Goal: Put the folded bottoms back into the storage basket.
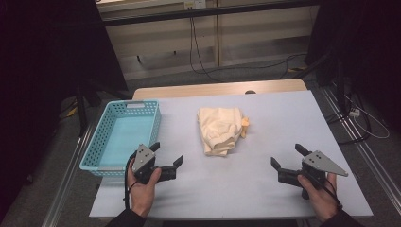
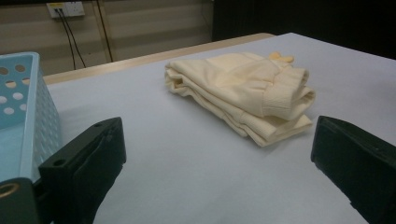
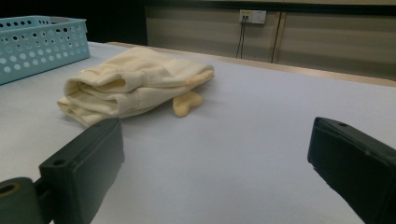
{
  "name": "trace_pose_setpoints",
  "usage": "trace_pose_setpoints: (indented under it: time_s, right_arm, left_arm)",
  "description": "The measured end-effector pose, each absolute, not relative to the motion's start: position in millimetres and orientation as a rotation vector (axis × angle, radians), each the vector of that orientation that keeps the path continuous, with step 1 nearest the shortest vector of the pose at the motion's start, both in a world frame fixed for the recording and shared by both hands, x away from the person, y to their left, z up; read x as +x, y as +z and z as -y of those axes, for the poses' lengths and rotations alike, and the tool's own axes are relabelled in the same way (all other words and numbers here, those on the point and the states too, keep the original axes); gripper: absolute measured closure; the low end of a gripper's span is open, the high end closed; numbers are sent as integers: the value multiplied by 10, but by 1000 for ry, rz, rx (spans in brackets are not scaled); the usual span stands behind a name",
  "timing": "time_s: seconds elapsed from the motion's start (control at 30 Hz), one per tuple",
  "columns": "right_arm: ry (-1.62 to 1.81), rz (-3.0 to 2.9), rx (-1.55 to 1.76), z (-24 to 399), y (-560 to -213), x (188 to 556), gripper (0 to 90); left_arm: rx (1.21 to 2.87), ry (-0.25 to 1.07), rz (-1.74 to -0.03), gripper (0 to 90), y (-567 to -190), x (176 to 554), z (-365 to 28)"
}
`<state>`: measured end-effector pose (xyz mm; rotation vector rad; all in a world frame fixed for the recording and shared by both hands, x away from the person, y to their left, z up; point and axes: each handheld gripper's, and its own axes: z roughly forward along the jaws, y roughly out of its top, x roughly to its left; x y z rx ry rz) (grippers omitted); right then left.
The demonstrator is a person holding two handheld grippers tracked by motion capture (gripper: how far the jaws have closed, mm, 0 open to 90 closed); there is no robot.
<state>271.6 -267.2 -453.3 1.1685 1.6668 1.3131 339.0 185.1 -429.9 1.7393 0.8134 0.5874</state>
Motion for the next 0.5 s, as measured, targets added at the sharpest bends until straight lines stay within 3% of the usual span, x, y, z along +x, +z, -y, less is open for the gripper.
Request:
trace_pose_setpoints:
  time_s: [0.3, 0.5]
  right_arm:
    - [1316, -1672, 1180, 2679, -4546, 2723, 32]
    - [1320, -1677, 1181, 2687, -4549, 2727, 33]
  left_arm:
    - [1762, 625, -816, 33, -4306, 3408, -1816]
    - [1788, 560, -809, 40, -4297, 3444, -1761]
